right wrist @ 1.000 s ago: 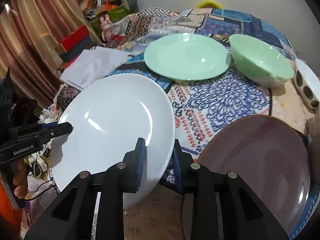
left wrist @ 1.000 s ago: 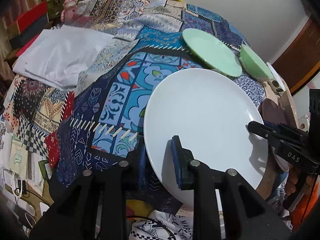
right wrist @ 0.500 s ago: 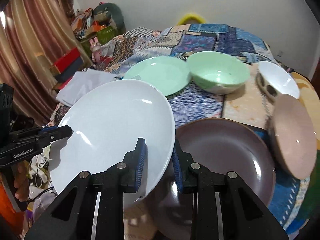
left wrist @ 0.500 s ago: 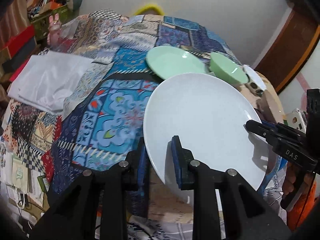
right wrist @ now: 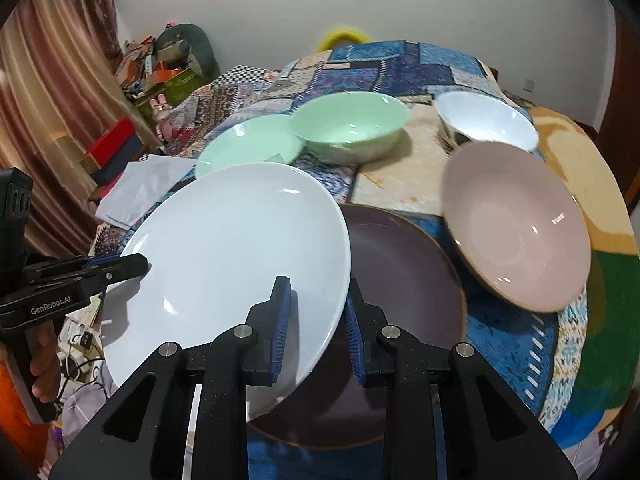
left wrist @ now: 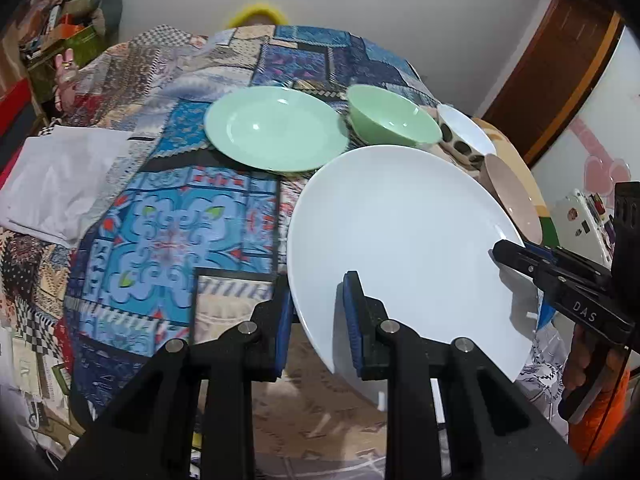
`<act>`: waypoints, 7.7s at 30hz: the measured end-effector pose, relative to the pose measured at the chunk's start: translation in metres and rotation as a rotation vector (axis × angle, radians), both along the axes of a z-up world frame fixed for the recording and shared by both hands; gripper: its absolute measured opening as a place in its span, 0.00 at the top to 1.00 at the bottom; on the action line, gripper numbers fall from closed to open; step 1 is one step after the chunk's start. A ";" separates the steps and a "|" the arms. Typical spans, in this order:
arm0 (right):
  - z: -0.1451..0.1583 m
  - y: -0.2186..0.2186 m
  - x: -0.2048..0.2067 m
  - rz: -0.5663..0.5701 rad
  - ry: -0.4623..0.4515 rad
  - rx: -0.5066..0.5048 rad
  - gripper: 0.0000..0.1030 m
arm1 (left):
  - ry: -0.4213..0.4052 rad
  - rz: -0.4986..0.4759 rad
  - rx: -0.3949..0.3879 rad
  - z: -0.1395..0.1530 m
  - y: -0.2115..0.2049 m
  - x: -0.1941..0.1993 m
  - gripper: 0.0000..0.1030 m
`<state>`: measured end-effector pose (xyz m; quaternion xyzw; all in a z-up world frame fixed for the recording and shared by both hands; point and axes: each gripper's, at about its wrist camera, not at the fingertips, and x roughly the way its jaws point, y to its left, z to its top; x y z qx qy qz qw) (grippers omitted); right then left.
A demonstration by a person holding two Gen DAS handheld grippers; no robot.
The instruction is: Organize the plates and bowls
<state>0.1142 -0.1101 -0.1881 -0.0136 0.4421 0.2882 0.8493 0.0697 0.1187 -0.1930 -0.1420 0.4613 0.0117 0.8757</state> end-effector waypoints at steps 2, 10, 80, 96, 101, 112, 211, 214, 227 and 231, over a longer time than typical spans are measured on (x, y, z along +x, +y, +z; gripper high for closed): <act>-0.005 -0.007 0.002 -0.011 0.013 0.003 0.77 | 0.011 -0.010 -0.001 -0.003 -0.008 0.005 0.77; -0.022 -0.027 0.006 -0.045 0.056 0.007 0.77 | 0.061 -0.047 0.004 -0.020 -0.033 0.022 0.77; 0.033 0.033 0.031 0.019 -0.099 0.003 0.32 | -0.149 0.020 0.115 0.043 0.007 0.034 0.16; -0.009 0.121 0.100 0.081 0.039 -0.059 0.29 | -0.046 0.088 0.162 -0.002 0.095 0.112 0.06; -0.022 0.139 0.112 0.090 0.079 -0.085 0.43 | -0.006 0.085 0.151 -0.026 0.120 0.141 0.06; -0.037 0.160 0.128 0.061 0.078 -0.155 0.55 | 0.085 0.064 0.077 -0.070 0.156 0.191 0.42; 0.012 0.136 0.078 0.127 0.097 -0.039 0.77 | 0.050 0.059 -0.042 -0.018 0.124 0.077 0.74; 0.022 0.124 0.070 0.118 0.081 -0.027 0.77 | 0.027 0.054 -0.025 -0.004 0.114 0.067 0.74; 0.046 0.068 0.043 0.066 0.035 0.006 0.77 | -0.026 0.008 -0.003 0.034 0.061 0.044 0.74; 0.047 0.049 0.038 0.052 0.031 0.016 0.77 | -0.028 -0.013 0.001 0.039 0.041 0.041 0.74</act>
